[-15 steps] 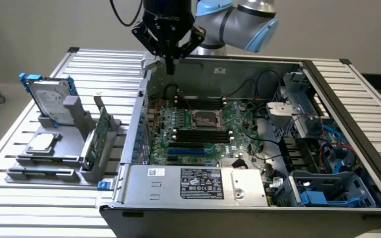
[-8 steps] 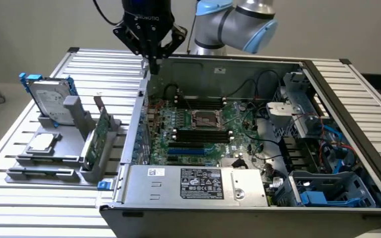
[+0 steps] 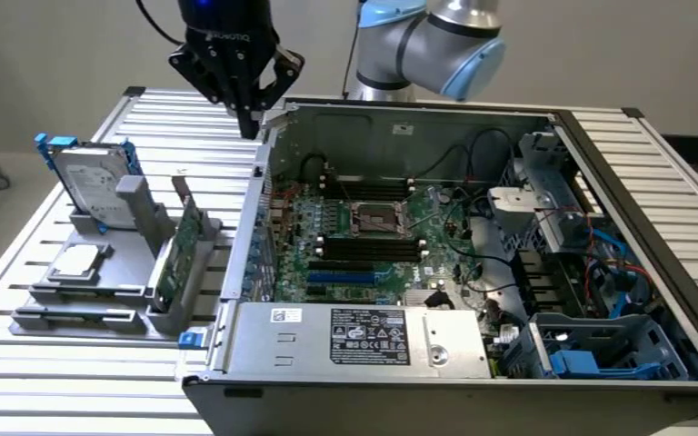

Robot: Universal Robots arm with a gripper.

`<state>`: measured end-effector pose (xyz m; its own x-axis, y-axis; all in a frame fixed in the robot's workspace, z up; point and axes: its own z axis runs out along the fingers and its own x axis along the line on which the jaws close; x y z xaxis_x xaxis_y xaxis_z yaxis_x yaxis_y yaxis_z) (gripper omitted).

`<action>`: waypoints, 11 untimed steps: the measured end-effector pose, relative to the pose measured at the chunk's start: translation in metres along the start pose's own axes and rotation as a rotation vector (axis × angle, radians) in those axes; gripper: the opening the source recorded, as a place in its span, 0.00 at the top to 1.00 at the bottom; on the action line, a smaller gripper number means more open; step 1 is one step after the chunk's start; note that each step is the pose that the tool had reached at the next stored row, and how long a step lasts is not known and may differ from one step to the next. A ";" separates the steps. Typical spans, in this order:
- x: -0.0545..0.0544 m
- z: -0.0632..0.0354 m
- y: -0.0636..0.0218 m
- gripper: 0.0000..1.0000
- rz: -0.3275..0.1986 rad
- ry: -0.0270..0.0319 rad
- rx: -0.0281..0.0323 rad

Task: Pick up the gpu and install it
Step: 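Reach for the gpu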

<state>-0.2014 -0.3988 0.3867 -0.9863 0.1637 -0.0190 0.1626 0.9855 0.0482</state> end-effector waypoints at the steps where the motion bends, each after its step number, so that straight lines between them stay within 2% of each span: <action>1: 0.004 0.0006 -0.0008 0.89 0.000 -0.0001 0.0001; 5: 0.022 0.0034 -0.0039 0.89 0.000 -0.0003 0.0019; 11: 0.049 0.0084 -0.0086 0.89 -0.001 -0.0017 0.0098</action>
<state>-0.2514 -0.3988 0.3770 -0.9865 0.1626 -0.0207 0.1617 0.9861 0.0384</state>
